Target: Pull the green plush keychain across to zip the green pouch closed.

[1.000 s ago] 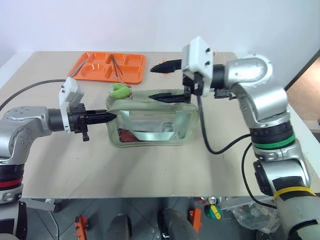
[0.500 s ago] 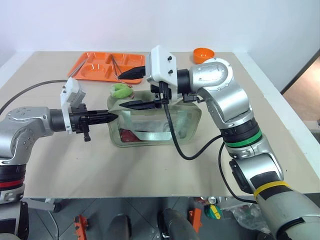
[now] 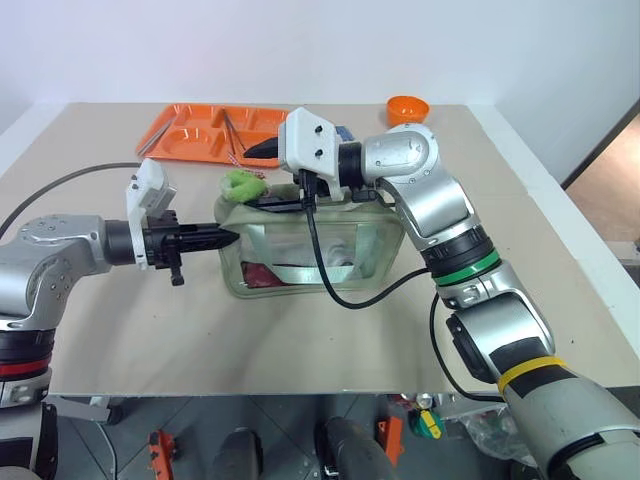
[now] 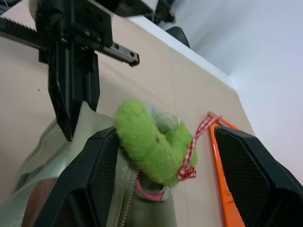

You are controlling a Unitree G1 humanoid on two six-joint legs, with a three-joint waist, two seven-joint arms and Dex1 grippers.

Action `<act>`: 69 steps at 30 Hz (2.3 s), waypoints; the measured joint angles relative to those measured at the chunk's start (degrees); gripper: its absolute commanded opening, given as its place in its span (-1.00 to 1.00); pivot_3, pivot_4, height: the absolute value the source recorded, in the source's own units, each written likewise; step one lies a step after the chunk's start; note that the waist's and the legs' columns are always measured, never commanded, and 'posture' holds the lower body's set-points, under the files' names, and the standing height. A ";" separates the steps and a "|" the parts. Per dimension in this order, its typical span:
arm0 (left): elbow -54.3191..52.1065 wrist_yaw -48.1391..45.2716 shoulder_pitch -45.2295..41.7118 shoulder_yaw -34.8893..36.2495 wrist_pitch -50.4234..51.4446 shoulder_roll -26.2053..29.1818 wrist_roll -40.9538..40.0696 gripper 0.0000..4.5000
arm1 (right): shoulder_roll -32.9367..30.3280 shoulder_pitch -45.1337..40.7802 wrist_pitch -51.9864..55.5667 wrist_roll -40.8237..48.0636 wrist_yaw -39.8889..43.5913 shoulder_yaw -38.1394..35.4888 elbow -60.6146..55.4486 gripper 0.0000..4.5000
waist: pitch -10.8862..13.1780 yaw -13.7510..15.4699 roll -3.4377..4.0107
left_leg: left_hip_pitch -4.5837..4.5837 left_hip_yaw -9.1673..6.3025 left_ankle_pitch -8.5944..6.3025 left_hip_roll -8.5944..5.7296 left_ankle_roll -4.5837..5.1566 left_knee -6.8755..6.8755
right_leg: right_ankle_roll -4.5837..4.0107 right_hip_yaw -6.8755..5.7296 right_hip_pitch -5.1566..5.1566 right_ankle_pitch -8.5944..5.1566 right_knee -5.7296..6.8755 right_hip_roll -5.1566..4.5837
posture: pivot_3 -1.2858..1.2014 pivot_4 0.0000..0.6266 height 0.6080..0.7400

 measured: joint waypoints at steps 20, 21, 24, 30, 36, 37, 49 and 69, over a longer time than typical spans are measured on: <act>0.00 -0.03 0.00 -0.02 -0.67 0.00 0.00 -1.00 | -0.47 -0.05 0.98 2.20 5.28 -0.66 -1.11 -0.98 | 0.00 0.00 0.00 | 0.00 -0.05 0.00 0.01 0.00 0.00 | -0.01 -0.04 0.00 0.00 0.00 0.01 | 0.03 -0.52 1.00; 0.00 -0.02 0.00 -0.01 -0.68 0.00 0.00 -1.00 | -0.54 -0.05 0.98 2.23 5.28 -0.71 -1.11 -0.98 | 0.00 0.00 0.00 | 0.00 -0.05 0.00 0.01 0.00 0.00 | 0.00 -0.05 0.00 0.00 0.00 0.01 | 0.03 -0.52 1.00; 0.00 0.01 0.00 -0.02 -0.79 0.00 0.00 -1.00 | -1.08 -0.05 0.97 2.26 5.37 -0.72 -1.11 -0.98 | 0.00 0.00 0.00 | 0.00 -0.05 0.00 0.01 0.00 0.00 | 0.00 -0.04 0.00 0.00 0.00 0.01 | 0.03 -0.52 1.00; 0.01 0.07 0.00 -0.02 -0.81 0.00 -0.01 -1.00 | -3.76 -0.06 0.23 1.46 4.92 -1.30 -0.88 -0.98 | 0.00 0.00 0.00 | -0.01 -0.04 0.00 0.00 0.00 0.00 | 0.00 -0.04 0.00 0.00 -0.01 0.00 | 0.03 -0.52 1.00; 0.03 0.09 -0.62 -0.11 -1.05 -0.56 -0.25 -1.00 | -9.96 -2.31 -1.40 0.62 5.82 -2.74 0.84 -0.98 | 0.00 0.03 0.01 | -0.02 -0.01 0.00 -0.02 0.00 -0.01 | 0.01 -0.03 -0.01 -0.01 -0.03 -0.01 | 0.03 -0.52 1.00; 0.04 0.10 -1.11 -0.23 -1.06 -0.72 -0.30 -1.00 | -10.43 -3.00 -1.85 0.58 6.26 -2.74 1.20 -0.98 | 0.00 0.02 0.00 | -0.02 -0.01 0.00 -0.01 0.00 -0.01 | 0.01 -0.03 0.00 -0.01 -0.03 0.00 | 0.03 -0.52 1.00; 0.33 0.21 -1.72 -0.61 -2.07 -1.62 -0.59 -1.00 | -13.00 -5.08 -4.86 0.36 7.51 -2.74 4.13 -0.98 | 0.01 0.02 0.01 | -0.01 0.00 0.00 -0.01 0.00 -0.03 | 0.00 0.01 -0.01 -0.01 -0.03 -0.01 | 0.03 -0.52 1.00; 1.08 1.07 -2.16 -0.72 -2.12 -1.90 -0.98 -1.00 | -11.33 -12.04 -11.14 -2.17 6.62 -2.81 12.59 -0.98 | 0.02 0.11 0.04 | -0.14 -0.12 -0.07 -0.07 0.03 -0.06 | -0.17 -0.08 -0.04 -0.06 -0.06 -0.13 | 0.03 -0.52 1.00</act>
